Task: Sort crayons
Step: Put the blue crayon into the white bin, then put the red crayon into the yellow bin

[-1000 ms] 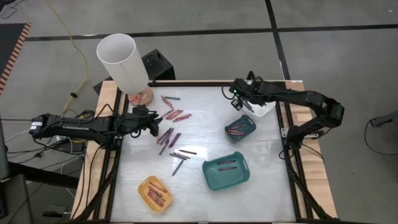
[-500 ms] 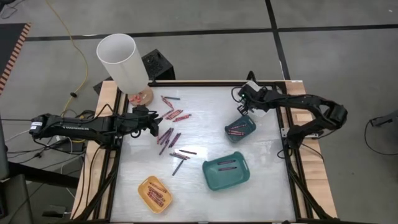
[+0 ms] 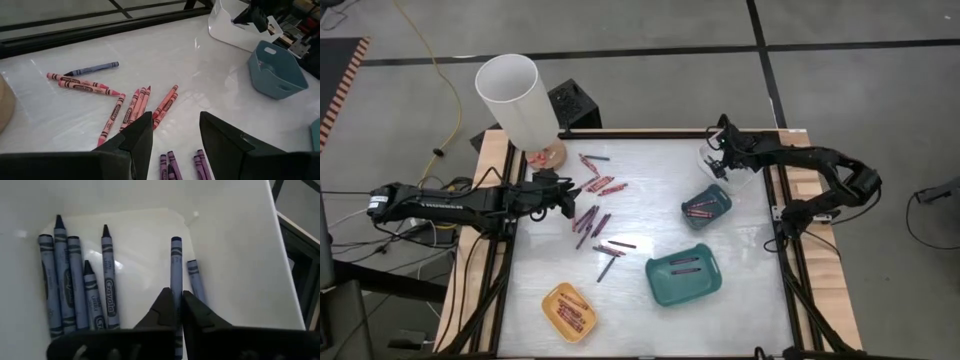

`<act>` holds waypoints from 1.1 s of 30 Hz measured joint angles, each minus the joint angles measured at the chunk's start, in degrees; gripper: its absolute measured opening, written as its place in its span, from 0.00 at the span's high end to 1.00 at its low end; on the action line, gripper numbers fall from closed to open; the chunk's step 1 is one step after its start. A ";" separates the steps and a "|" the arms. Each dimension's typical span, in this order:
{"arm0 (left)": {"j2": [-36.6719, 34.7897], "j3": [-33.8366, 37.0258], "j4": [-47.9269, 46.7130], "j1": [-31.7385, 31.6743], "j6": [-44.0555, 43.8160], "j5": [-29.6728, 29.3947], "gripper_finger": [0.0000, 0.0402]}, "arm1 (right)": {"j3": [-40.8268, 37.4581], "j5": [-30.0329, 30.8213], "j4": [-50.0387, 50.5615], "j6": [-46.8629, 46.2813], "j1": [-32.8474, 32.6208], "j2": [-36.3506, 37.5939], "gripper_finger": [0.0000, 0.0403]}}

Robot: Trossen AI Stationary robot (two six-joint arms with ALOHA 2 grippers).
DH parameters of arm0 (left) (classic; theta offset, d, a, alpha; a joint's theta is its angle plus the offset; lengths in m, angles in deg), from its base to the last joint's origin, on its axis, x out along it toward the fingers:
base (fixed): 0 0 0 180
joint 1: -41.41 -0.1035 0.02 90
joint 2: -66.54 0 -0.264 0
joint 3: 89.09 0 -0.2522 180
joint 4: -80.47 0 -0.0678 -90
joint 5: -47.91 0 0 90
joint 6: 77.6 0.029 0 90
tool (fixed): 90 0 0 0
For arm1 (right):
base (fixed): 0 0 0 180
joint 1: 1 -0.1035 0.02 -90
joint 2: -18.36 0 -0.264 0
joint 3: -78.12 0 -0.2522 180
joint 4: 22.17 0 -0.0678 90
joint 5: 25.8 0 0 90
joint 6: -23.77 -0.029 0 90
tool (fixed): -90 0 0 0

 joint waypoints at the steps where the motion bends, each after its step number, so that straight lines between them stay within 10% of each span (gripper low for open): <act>1: 0.01 0.00 -0.05 0.01 -0.09 -0.02 0.62 | 0.00 -0.19 -0.09 0.20 -0.01 0.00 0.93; 24: 0.00 0.00 -0.07 0.00 -0.14 -0.04 0.62 | 1.88 -1.33 -1.99 2.31 -1.81 0.81 0.86; 33: 0.01 0.00 -0.07 0.00 -0.14 -1.06 0.62 | 13.26 -13.69 -3.70 7.90 -10.74 1.15 0.86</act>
